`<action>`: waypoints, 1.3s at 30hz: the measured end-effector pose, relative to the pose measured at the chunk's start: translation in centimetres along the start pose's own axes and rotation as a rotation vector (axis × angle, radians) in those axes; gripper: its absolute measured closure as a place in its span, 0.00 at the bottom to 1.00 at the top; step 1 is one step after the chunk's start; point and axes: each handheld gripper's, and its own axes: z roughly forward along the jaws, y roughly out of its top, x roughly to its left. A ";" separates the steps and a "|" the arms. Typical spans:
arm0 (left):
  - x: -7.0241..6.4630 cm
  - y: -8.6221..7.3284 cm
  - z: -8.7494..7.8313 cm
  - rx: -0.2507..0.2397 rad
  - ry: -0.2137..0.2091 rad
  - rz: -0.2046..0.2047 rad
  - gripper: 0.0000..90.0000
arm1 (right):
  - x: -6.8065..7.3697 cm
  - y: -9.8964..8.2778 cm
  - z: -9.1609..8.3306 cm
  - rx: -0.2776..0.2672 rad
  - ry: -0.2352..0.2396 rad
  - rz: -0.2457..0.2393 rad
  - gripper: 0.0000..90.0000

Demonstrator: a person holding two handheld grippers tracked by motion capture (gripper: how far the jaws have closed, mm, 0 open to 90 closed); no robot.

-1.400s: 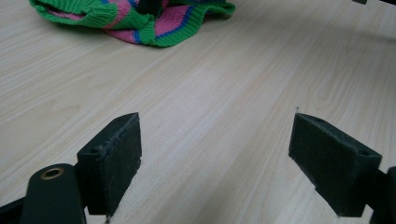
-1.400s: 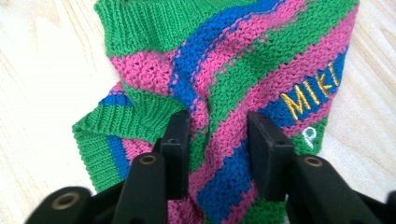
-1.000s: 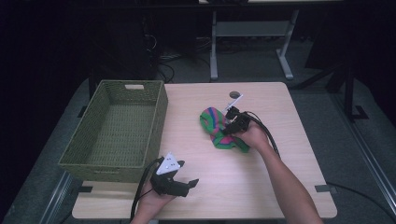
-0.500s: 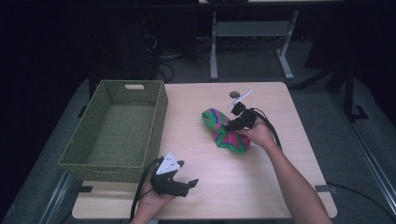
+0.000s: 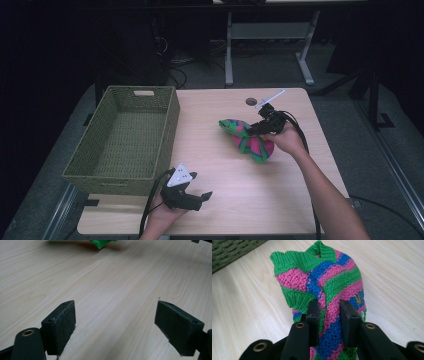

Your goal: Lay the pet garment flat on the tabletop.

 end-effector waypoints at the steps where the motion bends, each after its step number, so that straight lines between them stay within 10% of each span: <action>1: 0.0 0.0 0.0 0.000 0.000 0.000 0.19 | 0.0 0.0 0.0 0.000 0.000 0.000 0.79; 24: -0.1 0.1 -0.1 -0.009 0.007 0.003 0.19 | 3.1 -1.5 -5.2 -0.083 0.056 -0.063 0.79; 39: -0.1 0.0 0.0 -0.009 0.009 -0.002 0.19 | 5.0 -3.8 -5.2 -0.082 0.099 -0.080 0.79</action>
